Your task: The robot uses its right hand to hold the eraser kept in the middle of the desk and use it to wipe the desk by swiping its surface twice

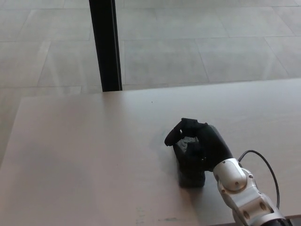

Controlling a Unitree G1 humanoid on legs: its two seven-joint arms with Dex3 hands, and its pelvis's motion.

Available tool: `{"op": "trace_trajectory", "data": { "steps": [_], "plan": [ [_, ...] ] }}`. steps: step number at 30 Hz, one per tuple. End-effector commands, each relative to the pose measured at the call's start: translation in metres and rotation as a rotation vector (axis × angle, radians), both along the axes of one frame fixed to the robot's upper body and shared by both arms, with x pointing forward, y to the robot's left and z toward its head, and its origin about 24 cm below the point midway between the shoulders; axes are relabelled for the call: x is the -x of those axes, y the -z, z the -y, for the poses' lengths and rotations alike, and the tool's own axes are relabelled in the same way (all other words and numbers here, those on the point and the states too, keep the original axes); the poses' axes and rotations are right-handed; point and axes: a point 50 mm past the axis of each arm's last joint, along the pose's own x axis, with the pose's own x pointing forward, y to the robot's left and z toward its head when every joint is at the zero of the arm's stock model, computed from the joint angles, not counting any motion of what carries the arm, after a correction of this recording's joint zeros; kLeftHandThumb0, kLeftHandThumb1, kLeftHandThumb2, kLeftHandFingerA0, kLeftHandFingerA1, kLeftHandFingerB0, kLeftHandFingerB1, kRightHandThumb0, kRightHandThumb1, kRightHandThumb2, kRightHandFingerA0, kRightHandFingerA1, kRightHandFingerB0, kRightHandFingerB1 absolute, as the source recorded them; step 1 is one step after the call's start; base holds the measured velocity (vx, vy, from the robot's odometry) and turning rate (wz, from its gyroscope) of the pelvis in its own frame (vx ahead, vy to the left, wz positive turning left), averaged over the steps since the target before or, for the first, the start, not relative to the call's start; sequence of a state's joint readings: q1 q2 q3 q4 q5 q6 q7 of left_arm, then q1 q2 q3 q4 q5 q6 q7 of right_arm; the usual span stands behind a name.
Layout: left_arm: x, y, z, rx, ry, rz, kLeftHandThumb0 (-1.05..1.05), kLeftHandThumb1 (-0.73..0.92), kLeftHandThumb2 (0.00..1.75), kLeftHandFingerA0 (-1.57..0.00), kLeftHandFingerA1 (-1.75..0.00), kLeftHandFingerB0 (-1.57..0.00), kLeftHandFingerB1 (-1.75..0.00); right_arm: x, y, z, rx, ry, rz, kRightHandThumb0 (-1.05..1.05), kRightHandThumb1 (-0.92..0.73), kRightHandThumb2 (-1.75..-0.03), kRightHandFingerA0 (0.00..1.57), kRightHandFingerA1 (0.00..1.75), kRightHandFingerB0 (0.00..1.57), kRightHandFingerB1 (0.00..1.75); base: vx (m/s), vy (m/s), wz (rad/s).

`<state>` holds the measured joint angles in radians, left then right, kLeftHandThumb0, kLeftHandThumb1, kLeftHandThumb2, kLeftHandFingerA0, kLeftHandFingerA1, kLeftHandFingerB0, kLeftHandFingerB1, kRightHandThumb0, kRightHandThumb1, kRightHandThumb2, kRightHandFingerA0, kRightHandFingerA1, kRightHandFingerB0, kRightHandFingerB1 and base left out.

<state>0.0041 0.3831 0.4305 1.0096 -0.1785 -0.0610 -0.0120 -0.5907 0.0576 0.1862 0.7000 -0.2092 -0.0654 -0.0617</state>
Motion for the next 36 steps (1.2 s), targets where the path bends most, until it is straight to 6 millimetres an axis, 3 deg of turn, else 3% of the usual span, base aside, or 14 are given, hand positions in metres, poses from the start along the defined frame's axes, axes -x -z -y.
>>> {"op": "trace_trajectory", "data": {
  "steps": [1,5,8,11,14,15,19,22,25,28,30,32,33,36],
  "plan": [
    [0.005,0.003,-0.001,0.010,-0.021,-0.024,-0.48,0.47,0.89,-0.75,-0.82,-0.58,-0.71,0.004,0.014,0.018,0.036,0.045,-0.025,-0.18,-0.54,-1.08,0.90,1.75,0.73,1.67,0.00,0.000,0.00],
    [0.007,0.002,-0.001,0.000,-0.009,-0.019,-0.47,0.47,0.89,-0.75,-0.83,-0.58,-0.71,0.006,0.018,0.019,0.030,0.053,-0.035,-0.19,-0.54,-1.15,0.90,1.75,0.77,1.62,0.00,0.000,0.00],
    [0.006,0.002,-0.001,0.004,-0.024,-0.020,-0.47,0.47,0.90,-0.76,-0.83,-0.58,-0.71,0.009,0.023,0.017,0.030,0.047,-0.044,-0.18,-0.50,-1.17,0.90,1.75,0.71,1.67,0.00,0.000,0.00],
    [0.007,0.001,-0.001,0.009,-0.026,-0.013,-0.45,0.48,0.90,-0.76,-0.84,-0.60,-0.73,0.015,0.030,0.012,0.051,0.040,-0.055,-0.20,-0.53,-1.07,0.88,1.75,0.76,1.59,0.00,0.000,0.00],
    [0.008,0.002,-0.001,0.013,-0.032,-0.016,-0.47,0.48,0.90,-0.76,-0.83,-0.59,-0.71,0.021,0.037,0.008,0.084,-0.001,-0.072,-0.20,-0.45,-1.22,0.85,1.75,0.76,1.59,0.00,0.000,0.00],
    [0.008,0.002,-0.002,0.013,-0.026,-0.020,-0.48,0.48,0.90,-0.76,-0.83,-0.59,-0.71,0.025,0.043,0.009,0.076,-0.002,-0.081,-0.20,-0.41,-1.30,0.93,1.75,0.81,1.61,0.00,0.000,0.00],
    [0.007,0.003,-0.001,0.012,-0.037,-0.015,-0.48,0.47,0.89,-0.77,-0.83,-0.61,-0.72,0.027,0.047,0.017,0.065,0.002,-0.100,-0.21,-0.44,-1.28,0.92,1.75,0.79,1.69,0.00,0.000,0.00],
    [0.009,0.004,-0.002,0.010,-0.037,-0.021,-0.49,0.47,0.89,-0.79,-0.84,-0.64,-0.74,0.026,0.047,0.056,0.004,0.101,-0.125,-0.22,-0.57,-0.95,0.89,1.75,0.70,1.69,0.00,0.000,0.00],
    [0.010,0.003,-0.003,0.002,-0.038,-0.027,-0.47,0.48,0.90,-0.78,-0.84,-0.63,-0.74,0.023,0.042,0.072,0.008,0.149,-0.109,-0.23,-0.56,-0.94,0.91,1.75,0.74,1.68,0.00,0.000,0.00],
    [0.009,0.001,-0.004,-0.007,-0.044,-0.026,-0.45,0.48,0.90,-0.78,-0.84,-0.61,-0.72,0.019,0.027,0.122,0.009,0.277,-0.049,-0.24,-0.57,-0.90,0.94,1.75,0.74,1.67,0.00,0.000,0.00],
    [0.010,0.001,-0.005,0.004,-0.040,-0.014,-0.47,0.47,0.89,-0.78,-0.84,-0.61,-0.72,0.023,0.017,0.163,0.025,0.378,-0.059,-0.27,-0.64,-0.78,0.97,1.75,0.68,1.62,0.00,0.000,0.00],
    [0.010,0.001,-0.005,0.004,-0.040,-0.014,-0.47,0.47,0.89,-0.78,-0.84,-0.61,-0.72,0.024,0.015,0.170,-0.009,0.402,-0.061,-0.27,-0.64,-0.78,0.97,1.75,0.68,1.62,0.00,0.000,0.00],
    [0.011,0.002,-0.005,0.006,-0.042,-0.016,-0.49,0.46,0.89,-0.78,-0.84,-0.61,-0.72,0.029,0.011,0.190,0.031,0.424,-0.050,-0.20,-0.68,-0.82,0.92,1.75,0.64,1.67,0.00,0.000,0.00],
    [0.015,0.005,-0.007,0.012,-0.051,-0.038,-0.50,0.47,0.89,-0.81,-0.84,-0.59,-0.70,0.034,0.008,0.208,0.052,0.472,-0.042,-0.20,-0.65,-0.87,0.91,1.75,0.64,1.65,0.00,0.000,0.00]
  ]
}}
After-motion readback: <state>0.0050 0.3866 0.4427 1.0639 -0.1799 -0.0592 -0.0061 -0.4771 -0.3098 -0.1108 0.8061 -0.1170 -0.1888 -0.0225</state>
